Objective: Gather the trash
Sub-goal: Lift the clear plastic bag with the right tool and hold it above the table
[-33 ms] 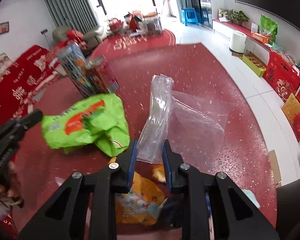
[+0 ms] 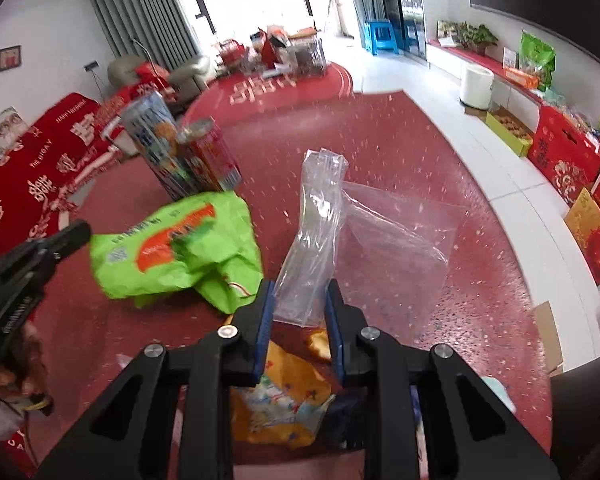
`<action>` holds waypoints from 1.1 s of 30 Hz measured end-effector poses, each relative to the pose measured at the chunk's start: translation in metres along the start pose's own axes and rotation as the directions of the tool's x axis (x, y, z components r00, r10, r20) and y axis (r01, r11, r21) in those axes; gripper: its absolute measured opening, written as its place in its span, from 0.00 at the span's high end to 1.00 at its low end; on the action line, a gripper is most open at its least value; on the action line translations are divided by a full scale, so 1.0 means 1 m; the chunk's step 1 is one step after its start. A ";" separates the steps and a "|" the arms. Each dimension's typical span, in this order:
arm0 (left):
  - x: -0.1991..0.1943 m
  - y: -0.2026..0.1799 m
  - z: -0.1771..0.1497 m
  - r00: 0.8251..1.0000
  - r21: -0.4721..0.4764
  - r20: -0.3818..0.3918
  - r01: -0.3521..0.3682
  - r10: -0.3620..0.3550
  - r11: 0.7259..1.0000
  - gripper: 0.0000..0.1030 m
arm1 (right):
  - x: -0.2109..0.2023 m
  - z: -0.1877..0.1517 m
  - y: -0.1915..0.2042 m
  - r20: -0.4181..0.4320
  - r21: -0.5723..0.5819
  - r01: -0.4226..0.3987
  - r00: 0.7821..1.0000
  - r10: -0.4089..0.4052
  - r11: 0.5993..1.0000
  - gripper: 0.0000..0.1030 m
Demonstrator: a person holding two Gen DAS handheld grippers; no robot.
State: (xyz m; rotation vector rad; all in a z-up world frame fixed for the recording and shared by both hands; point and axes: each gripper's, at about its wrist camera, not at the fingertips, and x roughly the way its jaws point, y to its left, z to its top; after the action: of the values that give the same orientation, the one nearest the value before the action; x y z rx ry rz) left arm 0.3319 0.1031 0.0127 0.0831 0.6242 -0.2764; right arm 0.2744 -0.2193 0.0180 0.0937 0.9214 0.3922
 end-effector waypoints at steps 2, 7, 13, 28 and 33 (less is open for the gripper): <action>-0.012 -0.001 0.000 0.998 -0.003 0.057 -0.004 0.004 1.000 0.02 | -0.016 -0.001 0.005 0.030 -0.009 -0.015 0.999 0.016 1.000 0.75; -0.047 0.002 -0.006 0.979 -0.054 0.200 0.059 -0.047 0.997 0.02 | -0.054 -0.013 0.015 0.089 -0.019 -0.058 0.994 0.060 0.998 0.75; -0.074 -0.005 -0.013 0.987 -0.122 0.151 0.072 -0.053 0.990 0.02 | -0.096 -0.040 0.029 0.154 -0.026 -0.098 0.983 0.100 0.995 0.75; -0.145 -0.058 -0.050 0.940 -0.070 0.287 0.212 -0.184 0.975 0.02 | -0.148 -0.100 0.022 0.203 0.028 -0.105 0.974 0.097 0.994 0.74; -0.156 -0.068 -0.048 0.939 -0.007 0.281 0.209 -0.199 0.978 0.02 | -0.157 -0.107 0.014 0.219 0.056 -0.107 0.971 0.092 0.993 0.74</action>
State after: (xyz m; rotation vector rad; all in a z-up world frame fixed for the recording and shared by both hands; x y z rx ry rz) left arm 0.1643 0.0812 0.0662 -0.0563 0.3560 -0.4689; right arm 0.1017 -0.2737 0.0752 0.2406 0.7167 0.4347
